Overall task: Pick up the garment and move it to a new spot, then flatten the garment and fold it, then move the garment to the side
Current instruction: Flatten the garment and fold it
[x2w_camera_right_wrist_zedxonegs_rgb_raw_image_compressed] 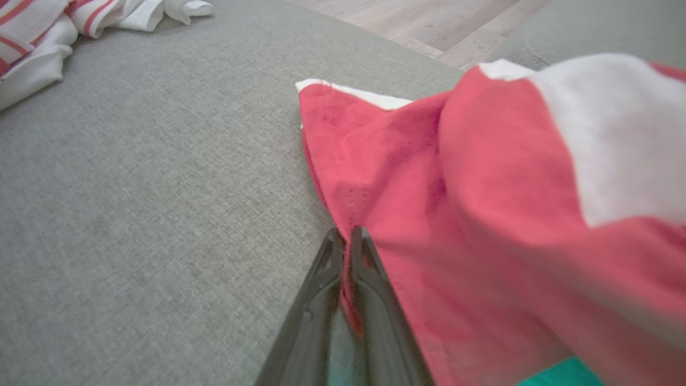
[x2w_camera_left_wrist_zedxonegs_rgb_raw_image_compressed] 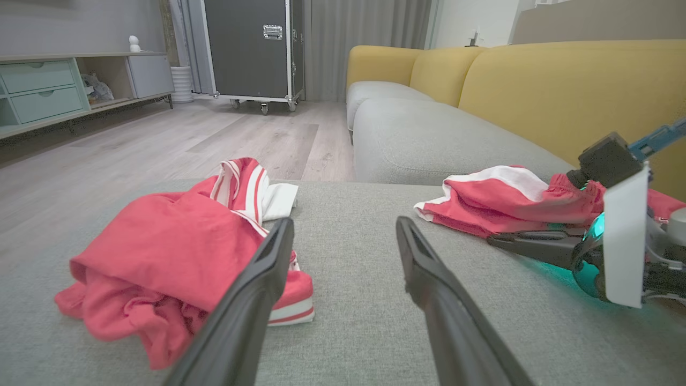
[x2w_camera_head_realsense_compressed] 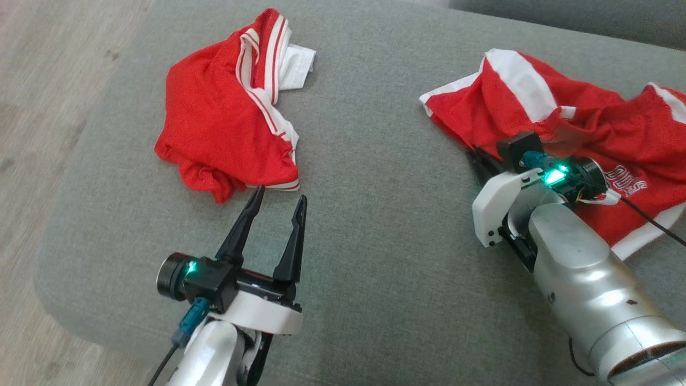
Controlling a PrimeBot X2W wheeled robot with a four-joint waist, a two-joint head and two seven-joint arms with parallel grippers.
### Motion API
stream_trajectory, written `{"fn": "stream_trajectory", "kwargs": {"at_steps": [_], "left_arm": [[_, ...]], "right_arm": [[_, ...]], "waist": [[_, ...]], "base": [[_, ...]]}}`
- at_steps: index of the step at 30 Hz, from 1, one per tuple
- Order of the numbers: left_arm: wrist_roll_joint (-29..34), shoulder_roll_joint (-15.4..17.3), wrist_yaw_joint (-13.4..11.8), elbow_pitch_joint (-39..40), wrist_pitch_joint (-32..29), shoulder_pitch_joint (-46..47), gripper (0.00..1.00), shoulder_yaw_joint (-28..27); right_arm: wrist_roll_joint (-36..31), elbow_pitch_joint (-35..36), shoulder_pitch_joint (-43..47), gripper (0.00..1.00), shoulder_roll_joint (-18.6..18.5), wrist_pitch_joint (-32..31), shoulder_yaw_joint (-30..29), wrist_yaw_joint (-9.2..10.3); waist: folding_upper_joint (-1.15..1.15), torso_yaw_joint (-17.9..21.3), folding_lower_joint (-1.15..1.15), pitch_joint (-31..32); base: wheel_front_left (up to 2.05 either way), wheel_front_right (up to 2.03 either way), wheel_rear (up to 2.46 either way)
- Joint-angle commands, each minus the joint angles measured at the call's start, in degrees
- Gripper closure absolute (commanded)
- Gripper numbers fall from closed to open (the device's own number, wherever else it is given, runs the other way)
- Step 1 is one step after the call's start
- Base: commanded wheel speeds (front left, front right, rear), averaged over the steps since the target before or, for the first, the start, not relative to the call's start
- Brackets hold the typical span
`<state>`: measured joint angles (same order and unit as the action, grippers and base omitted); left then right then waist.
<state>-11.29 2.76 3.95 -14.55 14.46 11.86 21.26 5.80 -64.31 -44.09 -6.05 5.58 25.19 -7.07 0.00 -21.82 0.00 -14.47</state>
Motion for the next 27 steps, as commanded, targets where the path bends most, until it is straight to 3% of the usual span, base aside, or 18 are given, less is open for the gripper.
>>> {"fn": "stream_trajectory", "kwargs": {"at_steps": [1, 11, 20, 27], "left_arm": [[-0.2, 0.1, -0.5, 1.4, 0.5, 1.8, 0.0, -1.8], [0.9, 0.1, -0.6, 1.4, 0.5, 0.4, 0.0, -3.5], [1.8, 0.1, -0.5, 1.5, 0.5, -3.1, 0.0, -7.1], [3.0, 0.1, -0.1, 1.7, 0.5, -5.7, 0.0, -9.1]], "right_arm": [[0.8, -0.2, 0.4, 1.0, 1.1, 1.4, 1.3, -0.42], [6.4, 4.5, -0.2, 1.0, 2.9, 8.6, 5.9, -0.42], [17.5, 21.7, -4.6, 1.0, 3.1, 9.4, 11.5, -0.42], [25.0, 34.1, -10.5, 1.0, 3.2, 9.4, 8.1, -0.42]], "waist": [[0.0, 0.5, 0.0, 0.7], [0.0, 3.9, 0.0, 5.6], [0.0, 5.3, 0.0, 11.8], [0.0, 6.8, 0.0, 15.7]], "base": [[0.0, 0.0, 0.0], [0.0, 0.0, 0.0], [0.0, 0.0, 0.0], [0.0, 0.0, 0.0]]}}
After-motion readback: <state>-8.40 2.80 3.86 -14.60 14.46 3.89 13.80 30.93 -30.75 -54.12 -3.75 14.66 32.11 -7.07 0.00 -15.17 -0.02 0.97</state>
